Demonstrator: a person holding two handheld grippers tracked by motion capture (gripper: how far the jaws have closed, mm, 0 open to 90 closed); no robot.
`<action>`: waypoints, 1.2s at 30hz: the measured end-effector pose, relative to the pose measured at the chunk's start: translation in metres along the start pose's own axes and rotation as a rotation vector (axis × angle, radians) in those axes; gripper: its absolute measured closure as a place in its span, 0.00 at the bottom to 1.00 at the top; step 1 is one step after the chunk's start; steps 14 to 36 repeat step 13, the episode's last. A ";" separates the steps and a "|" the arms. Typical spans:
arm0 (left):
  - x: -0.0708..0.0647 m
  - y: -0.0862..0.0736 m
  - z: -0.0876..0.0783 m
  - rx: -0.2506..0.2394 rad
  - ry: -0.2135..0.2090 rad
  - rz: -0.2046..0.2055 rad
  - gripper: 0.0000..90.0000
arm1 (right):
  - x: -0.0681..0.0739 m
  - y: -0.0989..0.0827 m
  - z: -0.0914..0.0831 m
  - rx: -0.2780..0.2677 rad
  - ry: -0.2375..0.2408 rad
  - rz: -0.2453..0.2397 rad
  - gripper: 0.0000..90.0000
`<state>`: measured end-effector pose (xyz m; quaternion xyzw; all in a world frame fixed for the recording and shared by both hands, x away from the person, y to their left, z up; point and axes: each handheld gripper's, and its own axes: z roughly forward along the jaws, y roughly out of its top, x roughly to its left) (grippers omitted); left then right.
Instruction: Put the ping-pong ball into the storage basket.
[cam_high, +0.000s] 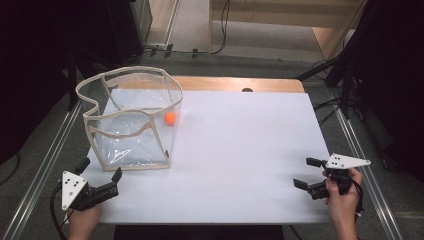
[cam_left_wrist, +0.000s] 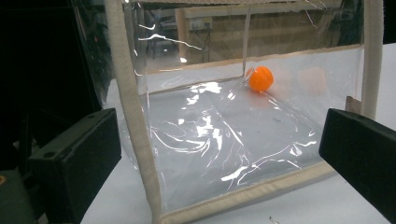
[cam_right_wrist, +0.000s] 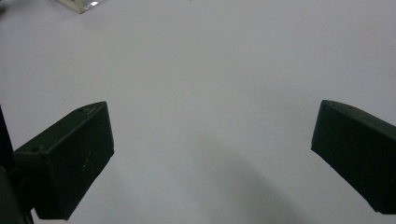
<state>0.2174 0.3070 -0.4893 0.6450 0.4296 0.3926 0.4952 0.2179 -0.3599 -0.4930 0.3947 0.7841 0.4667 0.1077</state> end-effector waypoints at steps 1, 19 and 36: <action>0.000 0.000 0.000 0.001 0.000 0.002 0.00 | 0.000 -0.001 0.000 -0.003 -0.001 0.000 0.00; 0.000 0.000 0.000 0.001 -0.004 0.001 0.00 | -0.002 -0.007 0.005 0.002 -0.009 0.020 0.00; 0.000 0.000 0.000 0.001 -0.004 0.001 0.00 | -0.002 -0.007 0.005 0.002 -0.009 0.020 0.00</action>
